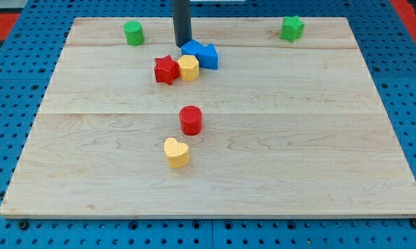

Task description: Move the blue blocks to the top of the red star

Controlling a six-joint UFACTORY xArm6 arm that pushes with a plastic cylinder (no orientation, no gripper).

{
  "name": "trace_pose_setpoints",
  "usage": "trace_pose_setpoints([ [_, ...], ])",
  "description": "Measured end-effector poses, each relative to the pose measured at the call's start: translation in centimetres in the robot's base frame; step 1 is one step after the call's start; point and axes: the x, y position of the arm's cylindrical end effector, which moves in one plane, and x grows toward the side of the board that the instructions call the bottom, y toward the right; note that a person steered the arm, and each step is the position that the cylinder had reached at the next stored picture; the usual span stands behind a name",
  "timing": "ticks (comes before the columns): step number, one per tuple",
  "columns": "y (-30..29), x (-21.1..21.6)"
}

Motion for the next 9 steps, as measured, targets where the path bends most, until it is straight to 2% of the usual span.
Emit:
trace_pose_setpoints([
  [1, -3.4, 1.5],
  [2, -4.2, 2.9],
  [4, 2.1, -0.1],
  [6, 6.3, 0.0],
  [8, 13.9, 4.9],
  [9, 9.9, 4.4],
])
